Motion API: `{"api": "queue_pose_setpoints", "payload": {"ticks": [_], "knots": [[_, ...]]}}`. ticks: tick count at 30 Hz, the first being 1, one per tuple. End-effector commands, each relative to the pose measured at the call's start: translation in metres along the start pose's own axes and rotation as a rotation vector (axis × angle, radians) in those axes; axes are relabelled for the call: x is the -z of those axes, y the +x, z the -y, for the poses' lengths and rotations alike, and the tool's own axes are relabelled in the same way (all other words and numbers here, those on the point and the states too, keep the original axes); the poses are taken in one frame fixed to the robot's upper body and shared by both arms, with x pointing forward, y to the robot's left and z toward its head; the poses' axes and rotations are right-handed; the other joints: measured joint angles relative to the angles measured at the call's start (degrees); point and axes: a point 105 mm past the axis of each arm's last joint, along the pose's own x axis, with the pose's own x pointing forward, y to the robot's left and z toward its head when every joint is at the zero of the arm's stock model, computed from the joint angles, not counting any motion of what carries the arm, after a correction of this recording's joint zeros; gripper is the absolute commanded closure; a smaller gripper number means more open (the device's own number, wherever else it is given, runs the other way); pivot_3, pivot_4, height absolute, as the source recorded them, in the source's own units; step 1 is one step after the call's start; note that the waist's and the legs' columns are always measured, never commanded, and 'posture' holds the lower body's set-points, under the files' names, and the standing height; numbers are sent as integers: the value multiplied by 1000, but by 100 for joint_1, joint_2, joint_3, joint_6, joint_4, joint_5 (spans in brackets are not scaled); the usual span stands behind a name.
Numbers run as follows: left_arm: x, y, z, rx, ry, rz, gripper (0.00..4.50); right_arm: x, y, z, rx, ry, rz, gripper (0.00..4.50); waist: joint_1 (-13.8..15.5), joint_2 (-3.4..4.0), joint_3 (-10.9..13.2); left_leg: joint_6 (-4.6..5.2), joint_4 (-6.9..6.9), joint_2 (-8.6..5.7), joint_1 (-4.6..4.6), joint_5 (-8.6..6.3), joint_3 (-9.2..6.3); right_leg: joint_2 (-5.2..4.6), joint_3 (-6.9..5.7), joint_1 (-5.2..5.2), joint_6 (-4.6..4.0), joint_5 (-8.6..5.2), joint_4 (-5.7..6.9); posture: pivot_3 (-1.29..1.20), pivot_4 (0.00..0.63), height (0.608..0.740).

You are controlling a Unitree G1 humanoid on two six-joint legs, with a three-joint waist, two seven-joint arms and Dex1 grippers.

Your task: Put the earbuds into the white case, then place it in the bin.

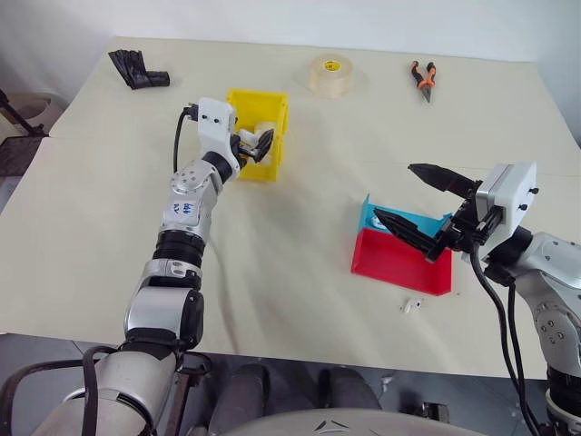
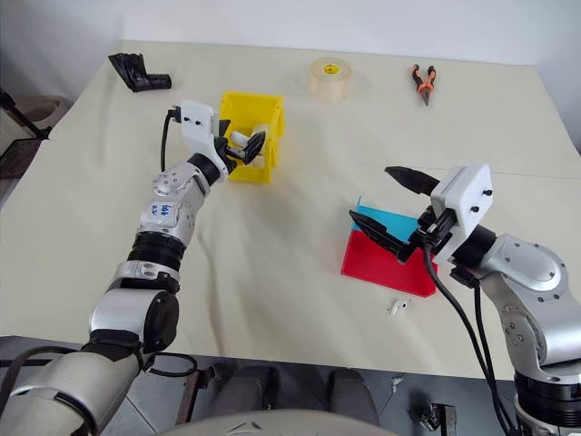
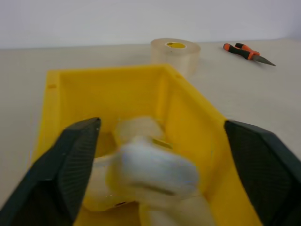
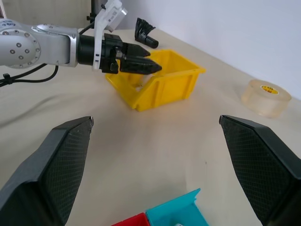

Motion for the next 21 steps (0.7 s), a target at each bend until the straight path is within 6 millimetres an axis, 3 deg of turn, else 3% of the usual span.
{"api": "queue_pose_setpoints", "payload": {"ticks": [1,5,9,13,17,21], "knots": [[-26,-8,16,137,43,113,28,-7,-1,-2,-30,-36,14,0,-1,0,0,0,0,1,0,0,0,0,0,0,0,0,1,0,150,740],[-27,-24,15,212,90,105,28,-5,-2,3,-38,-43,4,0,-35,1,0,0,0,1,0,0,0,0,0,0,0,0,0,0,150,740],[-25,-63,19,409,329,105,28,-2,-6,-2,-132,-63,-18,0,-127,2,-1,-1,-3,3,1,0,-1,1,0,1,0,0,0,0,150,740],[-10,-114,29,662,233,28,28,12,-15,-7,-199,-54,-60,0,-126,4,-2,-1,-5,4,5,0,-3,-3,2,8,0,0,-4,0,150,740],[5,-145,21,675,360,-44,28,32,-29,-7,-238,-60,-111,0,-96,3,-2,0,-4,4,8,0,-10,-8,5,19,0,0,-11,0,150,740],[3,-169,13,648,353,-68,28,42,-41,2,-206,-97,-155,0,-108,4,-2,5,0,0,9,3,-21,-53,21,33,-1,0,-21,0,150,740]]}}
